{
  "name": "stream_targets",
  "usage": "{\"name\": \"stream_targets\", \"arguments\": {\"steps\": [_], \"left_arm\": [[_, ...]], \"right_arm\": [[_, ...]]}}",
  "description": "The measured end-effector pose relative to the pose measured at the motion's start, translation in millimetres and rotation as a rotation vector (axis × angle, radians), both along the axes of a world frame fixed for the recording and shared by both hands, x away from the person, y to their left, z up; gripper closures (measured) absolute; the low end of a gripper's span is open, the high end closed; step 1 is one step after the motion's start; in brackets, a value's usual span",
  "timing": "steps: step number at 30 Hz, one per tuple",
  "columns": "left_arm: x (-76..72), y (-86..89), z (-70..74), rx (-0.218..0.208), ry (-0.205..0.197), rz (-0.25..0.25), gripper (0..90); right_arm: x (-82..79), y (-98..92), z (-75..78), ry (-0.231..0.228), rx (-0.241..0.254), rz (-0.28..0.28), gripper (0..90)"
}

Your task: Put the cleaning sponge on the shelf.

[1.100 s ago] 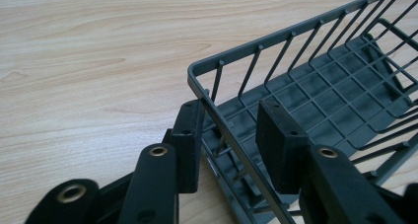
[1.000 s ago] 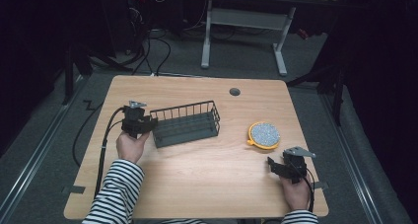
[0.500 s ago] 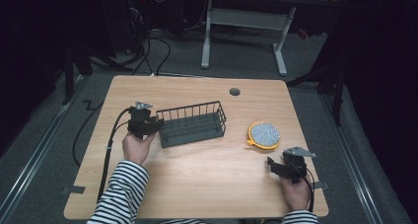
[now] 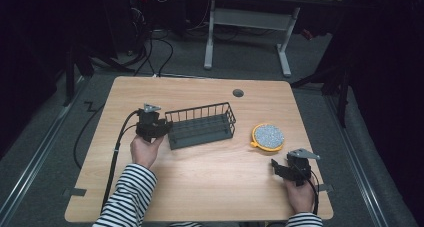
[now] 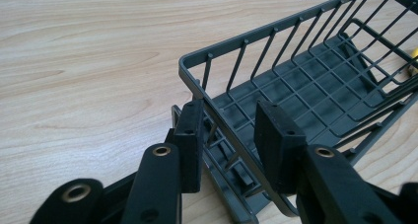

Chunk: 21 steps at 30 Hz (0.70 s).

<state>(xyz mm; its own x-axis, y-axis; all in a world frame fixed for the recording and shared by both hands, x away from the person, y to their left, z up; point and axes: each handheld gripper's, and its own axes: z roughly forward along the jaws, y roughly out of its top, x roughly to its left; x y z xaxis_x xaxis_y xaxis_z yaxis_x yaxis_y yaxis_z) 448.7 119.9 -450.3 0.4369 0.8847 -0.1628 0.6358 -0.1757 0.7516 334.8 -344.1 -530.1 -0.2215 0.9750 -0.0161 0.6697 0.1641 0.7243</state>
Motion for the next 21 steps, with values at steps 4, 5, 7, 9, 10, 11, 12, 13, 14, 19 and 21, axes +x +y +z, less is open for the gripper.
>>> {"name": "stream_targets", "arguments": {"steps": [4,5,7,9,10,11,12,13,14,19,21], "left_arm": [[0.9,0.6,-0.4,-0.006,-0.002,-0.006,65.1],[0.3,0.0,-0.3,0.000,-0.007,-0.006,65.1],[-0.6,-0.8,-0.1,0.005,-0.011,-0.003,65.2],[-0.7,-0.2,0.6,0.001,-0.007,-0.008,64.3],[-1.0,0.2,0.9,0.000,-0.008,-0.009,61.1],[-1.8,0.8,1.2,-0.003,-0.012,-0.006,57.4],[-1.8,0.8,1.2,-0.003,-0.012,-0.006,52.6],[-4.3,2.9,1.1,-0.021,-0.019,0.003,48.6],[-5.9,4.6,0.6,-0.031,-0.020,0.010,46.0],[-17.0,12.8,1.9,-0.023,-0.047,0.017,35.0],[-22.5,18.3,4.4,-0.044,-0.063,0.020,34.7]], "right_arm": [[0.0,-0.1,0.0,0.000,0.001,0.000,32.6],[0.1,-0.3,0.0,-0.001,0.000,0.000,32.6],[0.1,-0.2,-0.1,-0.001,0.000,0.001,32.6],[0.0,-0.1,0.0,-0.001,0.000,-0.001,32.6],[0.0,-0.1,0.0,0.000,0.000,-0.001,32.6],[0.0,-0.1,0.0,0.000,0.000,-0.001,32.5],[0.0,-0.1,0.0,0.000,0.000,-0.001,32.5],[0.1,-0.2,0.0,-0.001,0.000,0.000,32.5],[0.1,-0.1,0.0,-0.001,0.000,0.000,32.5],[0.1,-0.1,0.0,-0.001,0.000,0.000,32.6],[0.1,-0.1,-0.1,-0.001,0.000,0.000,32.7]]}}
